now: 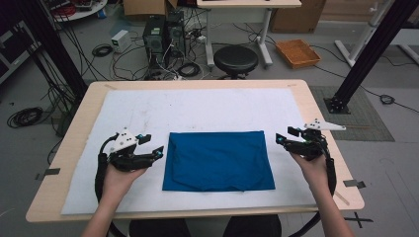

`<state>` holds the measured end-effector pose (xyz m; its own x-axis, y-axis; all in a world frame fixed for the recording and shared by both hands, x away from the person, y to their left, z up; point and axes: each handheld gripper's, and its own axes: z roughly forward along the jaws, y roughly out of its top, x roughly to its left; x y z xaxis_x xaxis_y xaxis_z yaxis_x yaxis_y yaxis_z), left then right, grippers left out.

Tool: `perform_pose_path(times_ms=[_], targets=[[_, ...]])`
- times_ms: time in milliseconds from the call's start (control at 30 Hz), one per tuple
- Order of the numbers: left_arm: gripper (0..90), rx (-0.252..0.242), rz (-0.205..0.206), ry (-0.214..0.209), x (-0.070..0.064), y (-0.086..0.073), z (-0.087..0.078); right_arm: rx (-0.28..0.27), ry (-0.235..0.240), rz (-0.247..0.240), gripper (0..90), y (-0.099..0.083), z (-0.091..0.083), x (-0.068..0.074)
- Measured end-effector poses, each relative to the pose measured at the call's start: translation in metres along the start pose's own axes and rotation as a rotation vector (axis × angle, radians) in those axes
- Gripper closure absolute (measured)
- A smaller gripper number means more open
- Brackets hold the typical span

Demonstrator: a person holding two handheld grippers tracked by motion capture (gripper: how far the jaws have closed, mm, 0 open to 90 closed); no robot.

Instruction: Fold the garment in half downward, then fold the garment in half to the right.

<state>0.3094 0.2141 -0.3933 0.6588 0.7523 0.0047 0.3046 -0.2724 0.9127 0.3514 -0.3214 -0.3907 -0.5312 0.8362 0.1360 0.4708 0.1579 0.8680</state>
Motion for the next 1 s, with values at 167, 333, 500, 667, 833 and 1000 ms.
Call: perform_pose_path(times_ms=[167, 333, 500, 667, 833, 1000], targets=[[37.0, -0.014, -0.009, 0.007, 0.001, -0.001, -0.004, 0.002, -0.003, 0.005, 36.9, 0.0, 0.002, -0.001], [37.6, -0.055, -0.005, -0.038, 0.003, -0.002, -0.007, -0.003, 0.001, 0.004, 37.0, 0.001, 0.002, -0.002], [37.5, -0.105, -0.016, -0.066, 0.006, -0.007, -0.007, -0.002, 0.0, 0.003, 37.0, 0.0, 0.002, -0.002], [37.5, -0.151, -0.04, -0.072, 0.007, -0.009, -0.009, 0.002, 0.0, 0.003, 37.0, 0.0, 0.003, -0.002], [37.5, -0.08, -0.109, -0.072, 0.01, -0.003, -0.007, 0.001, -0.001, 0.0, 36.9, 0.0, 0.003, -0.001], [36.8, -0.054, -0.187, -0.112, 0.007, -0.002, -0.006, 0.001, -0.004, -0.001, 36.9, -0.002, 0.001, -0.001]])
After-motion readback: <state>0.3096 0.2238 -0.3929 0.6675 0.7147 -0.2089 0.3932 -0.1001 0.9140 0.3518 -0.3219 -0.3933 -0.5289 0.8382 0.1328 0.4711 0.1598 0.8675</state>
